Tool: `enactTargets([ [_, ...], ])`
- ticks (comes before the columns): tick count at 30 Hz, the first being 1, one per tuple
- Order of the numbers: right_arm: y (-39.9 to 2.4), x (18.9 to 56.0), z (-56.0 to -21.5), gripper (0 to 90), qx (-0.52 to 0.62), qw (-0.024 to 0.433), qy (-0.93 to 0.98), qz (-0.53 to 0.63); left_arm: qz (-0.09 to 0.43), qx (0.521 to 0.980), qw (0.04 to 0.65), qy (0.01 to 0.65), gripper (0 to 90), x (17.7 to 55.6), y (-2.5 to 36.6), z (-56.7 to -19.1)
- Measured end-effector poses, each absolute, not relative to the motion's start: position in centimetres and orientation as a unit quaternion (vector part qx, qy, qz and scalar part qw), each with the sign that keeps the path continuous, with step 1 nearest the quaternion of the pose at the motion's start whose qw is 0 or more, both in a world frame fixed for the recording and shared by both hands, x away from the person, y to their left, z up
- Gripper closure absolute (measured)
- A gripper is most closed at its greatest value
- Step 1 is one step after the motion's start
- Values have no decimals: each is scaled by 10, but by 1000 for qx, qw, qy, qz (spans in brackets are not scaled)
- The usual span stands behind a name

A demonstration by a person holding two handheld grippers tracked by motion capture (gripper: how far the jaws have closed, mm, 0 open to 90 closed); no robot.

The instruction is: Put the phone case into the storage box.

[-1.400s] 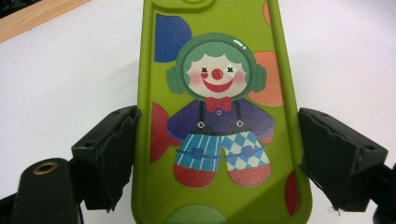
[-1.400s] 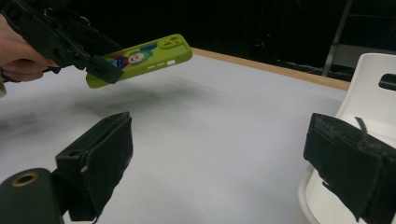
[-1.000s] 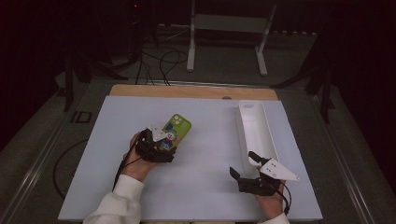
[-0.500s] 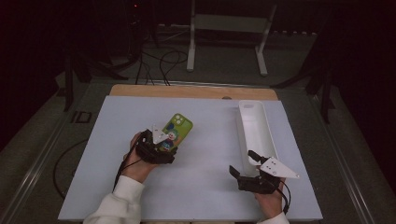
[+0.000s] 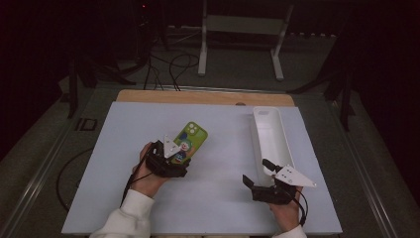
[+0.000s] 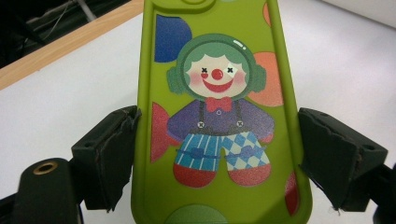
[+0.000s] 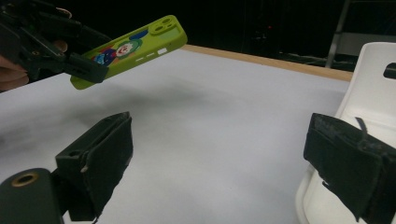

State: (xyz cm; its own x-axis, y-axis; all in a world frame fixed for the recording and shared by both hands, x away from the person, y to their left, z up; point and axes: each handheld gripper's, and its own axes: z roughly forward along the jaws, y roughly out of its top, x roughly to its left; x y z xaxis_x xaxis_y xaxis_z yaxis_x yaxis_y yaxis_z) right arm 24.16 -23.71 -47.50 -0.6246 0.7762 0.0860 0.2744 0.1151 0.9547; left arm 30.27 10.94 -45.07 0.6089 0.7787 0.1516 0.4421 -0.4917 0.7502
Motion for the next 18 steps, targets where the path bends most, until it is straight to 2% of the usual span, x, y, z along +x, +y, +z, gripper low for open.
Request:
enactTargets([
  [18,-236,254,-466,80,370,215,722,544,254,835,356,335,162,291,101,-439],
])
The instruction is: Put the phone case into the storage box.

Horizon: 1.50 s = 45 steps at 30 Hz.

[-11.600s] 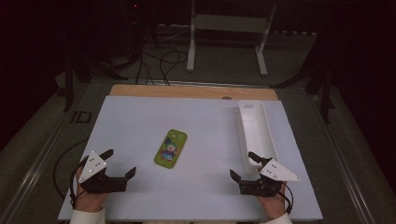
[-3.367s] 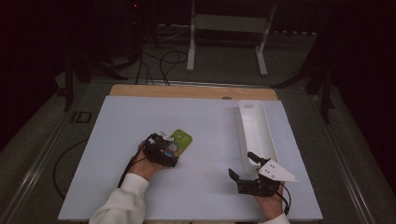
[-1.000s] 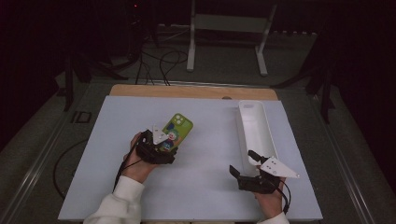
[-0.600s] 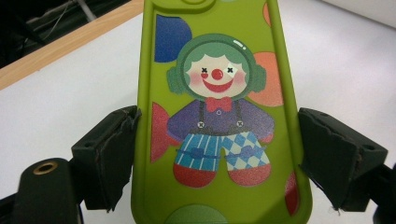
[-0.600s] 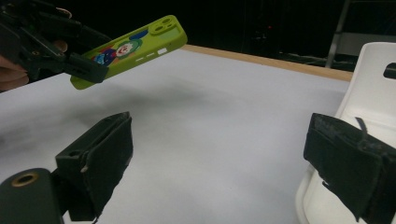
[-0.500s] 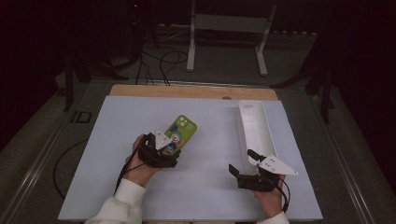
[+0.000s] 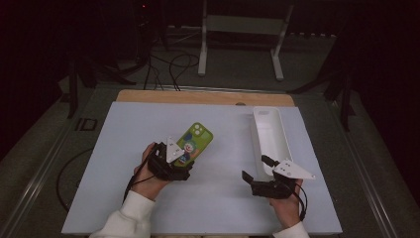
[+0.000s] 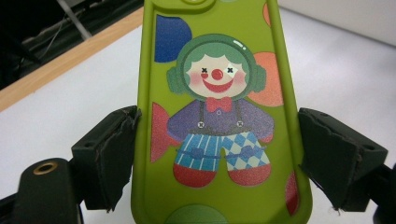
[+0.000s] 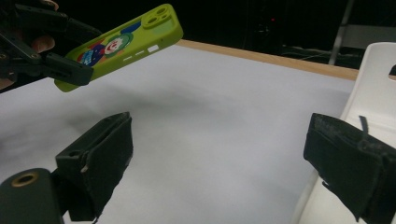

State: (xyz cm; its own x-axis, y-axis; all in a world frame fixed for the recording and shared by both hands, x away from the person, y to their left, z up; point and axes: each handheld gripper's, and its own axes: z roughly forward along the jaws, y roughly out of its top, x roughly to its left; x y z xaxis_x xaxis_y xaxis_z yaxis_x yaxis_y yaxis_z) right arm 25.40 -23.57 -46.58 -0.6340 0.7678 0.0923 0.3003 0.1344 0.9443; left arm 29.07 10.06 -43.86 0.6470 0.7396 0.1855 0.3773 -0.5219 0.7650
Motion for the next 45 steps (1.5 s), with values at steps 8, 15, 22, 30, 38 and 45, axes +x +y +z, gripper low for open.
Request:
enactTargets([
  [8,-232,262,-462,80,369,200,729,541,264,837,367,307,162,282,90,-430],
  [15,-229,268,-457,80,366,188,731,544,265,842,368,293,162,278,87,-429],
  [22,-227,272,-456,80,366,178,734,544,264,842,375,285,162,274,84,-428],
  [30,-225,278,-453,80,368,166,736,543,267,843,380,271,162,269,79,-427],
  [38,-220,285,-448,81,367,142,735,552,273,846,382,253,162,265,74,-428],
  [45,-216,289,-446,80,365,126,737,555,277,849,378,242,162,263,70,-430],
])
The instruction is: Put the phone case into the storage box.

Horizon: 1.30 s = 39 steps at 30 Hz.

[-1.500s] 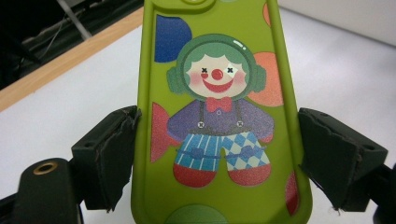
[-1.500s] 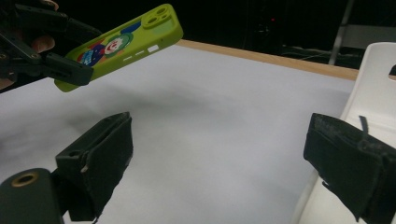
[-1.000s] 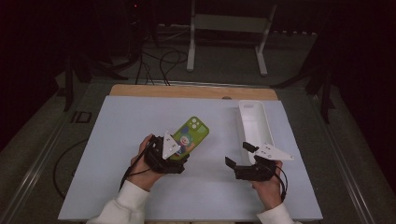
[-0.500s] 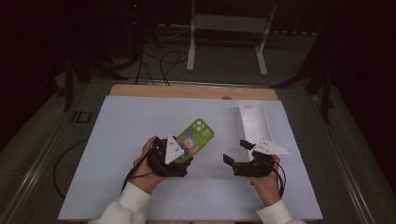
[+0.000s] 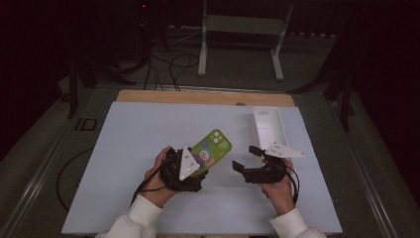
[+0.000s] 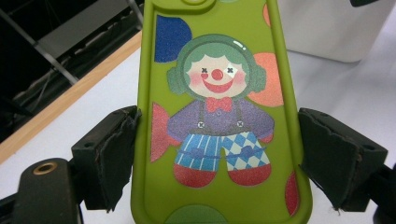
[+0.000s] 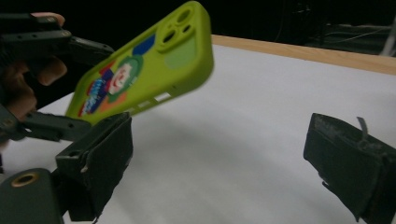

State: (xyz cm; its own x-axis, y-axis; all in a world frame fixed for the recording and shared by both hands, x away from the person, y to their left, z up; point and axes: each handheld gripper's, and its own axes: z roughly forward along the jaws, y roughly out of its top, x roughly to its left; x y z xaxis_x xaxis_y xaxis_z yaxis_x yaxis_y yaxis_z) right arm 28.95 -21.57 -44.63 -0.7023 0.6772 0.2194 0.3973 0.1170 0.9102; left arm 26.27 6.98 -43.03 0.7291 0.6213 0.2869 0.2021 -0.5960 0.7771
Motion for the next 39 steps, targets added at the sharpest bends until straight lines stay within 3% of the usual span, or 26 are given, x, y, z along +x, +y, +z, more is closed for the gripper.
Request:
enactTargets([
  [27,-191,299,-438,90,347,48,740,575,275,849,404,199,162,253,51,-437],
  [32,-188,301,-438,158,352,28,739,574,274,847,415,188,162,250,49,-436],
  [33,-187,301,-437,226,349,27,741,573,276,846,417,186,161,250,49,-436],
  [35,-187,301,-436,246,347,26,740,575,276,845,421,181,161,250,49,-436],
  [36,-186,300,-433,334,350,23,738,577,275,847,419,177,161,250,49,-437],
  [39,-187,299,-430,461,356,23,734,579,279,848,414,177,161,249,48,-439],
])
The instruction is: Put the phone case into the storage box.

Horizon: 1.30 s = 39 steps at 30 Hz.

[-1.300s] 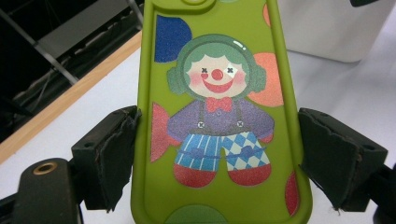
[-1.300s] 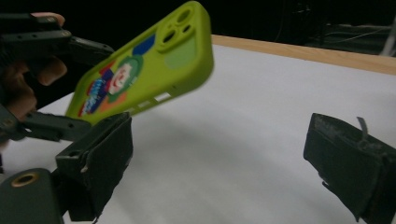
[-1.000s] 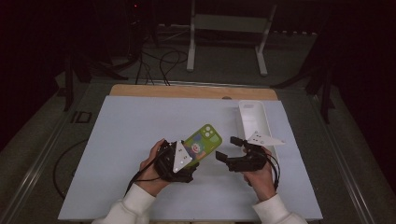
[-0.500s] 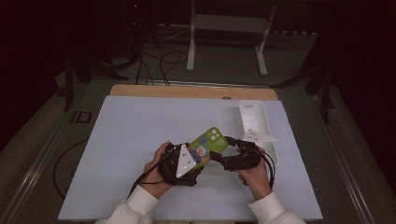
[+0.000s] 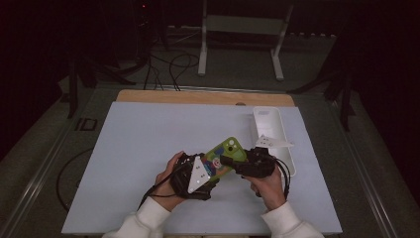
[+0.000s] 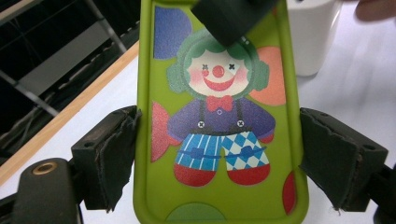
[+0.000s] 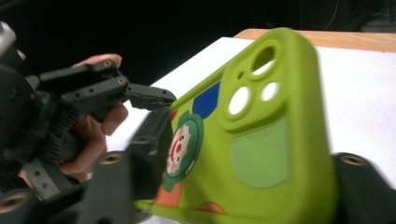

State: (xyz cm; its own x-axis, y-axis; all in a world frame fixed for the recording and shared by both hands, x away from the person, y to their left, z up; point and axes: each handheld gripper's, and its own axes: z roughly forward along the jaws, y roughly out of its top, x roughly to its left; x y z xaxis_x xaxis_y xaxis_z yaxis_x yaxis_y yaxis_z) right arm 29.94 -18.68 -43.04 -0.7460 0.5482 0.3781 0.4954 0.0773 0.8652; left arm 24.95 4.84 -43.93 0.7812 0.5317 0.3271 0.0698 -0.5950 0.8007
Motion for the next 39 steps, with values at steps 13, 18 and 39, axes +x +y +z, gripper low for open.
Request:
enactTargets([
  [13,-170,293,-428,865,333,9,766,550,278,851,402,190,164,253,46,-449],
  [18,-167,291,-426,883,329,40,777,535,267,851,408,196,186,255,49,-447],
  [39,-178,291,-411,886,290,70,805,513,175,852,438,227,133,273,74,-432],
])
